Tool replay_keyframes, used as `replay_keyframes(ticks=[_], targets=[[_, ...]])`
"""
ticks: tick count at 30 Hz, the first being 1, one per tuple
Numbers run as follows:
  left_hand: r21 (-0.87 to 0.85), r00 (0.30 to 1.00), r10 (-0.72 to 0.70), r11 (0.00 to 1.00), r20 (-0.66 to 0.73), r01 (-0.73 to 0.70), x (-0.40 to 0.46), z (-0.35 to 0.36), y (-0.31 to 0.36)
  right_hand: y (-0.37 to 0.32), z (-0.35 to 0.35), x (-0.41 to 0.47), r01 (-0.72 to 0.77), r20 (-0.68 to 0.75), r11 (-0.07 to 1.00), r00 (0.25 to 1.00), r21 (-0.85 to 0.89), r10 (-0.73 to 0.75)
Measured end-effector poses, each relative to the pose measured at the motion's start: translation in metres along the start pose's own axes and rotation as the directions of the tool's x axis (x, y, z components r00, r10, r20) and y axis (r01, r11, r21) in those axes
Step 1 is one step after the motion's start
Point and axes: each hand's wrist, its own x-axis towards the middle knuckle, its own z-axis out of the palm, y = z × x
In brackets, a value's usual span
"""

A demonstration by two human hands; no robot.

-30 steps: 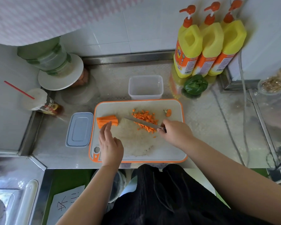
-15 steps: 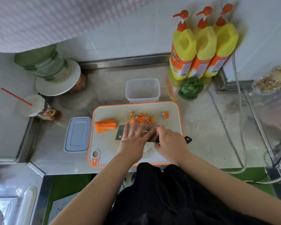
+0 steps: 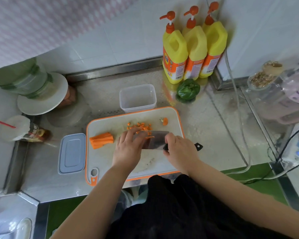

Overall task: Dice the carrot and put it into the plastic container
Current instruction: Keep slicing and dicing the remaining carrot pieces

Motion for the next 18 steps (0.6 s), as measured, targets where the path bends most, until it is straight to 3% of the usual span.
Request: replay_keyframes(ticks=[4,8,14,16,18], targets=[[0.159,0.968,0.114,0.975,0.225,-0.152,0.0,0.003,-0.004,-0.004,0.0,-0.002,0.014,0.007,1.0,1.0,0.016,-0.014],[0.191,0.936,0.006,0.979,0.351,-0.078,-0.002,0.006,-0.012,-0.005,-0.001,-0.001,0.028,-0.004,0.999,1.0,0.03,-0.028],[-0.091,0.926,-0.221,0.962,0.305,0.259,0.01,-0.003,-0.005,-0.001,0.0,-0.003,0.038,0.002,0.999,0.999,0.023,-0.038],[-0.092,0.929,-0.233,0.959,0.287,0.269,0.013,-0.004,-0.008,0.0,-0.001,-0.003,0.028,-0.005,0.999,1.0,0.015,-0.028],[-0.049,0.955,-0.165,0.982,0.247,0.182,0.013,-0.005,-0.01,0.001,-0.002,-0.003,0.014,-0.002,1.0,1.0,0.012,-0.014]])
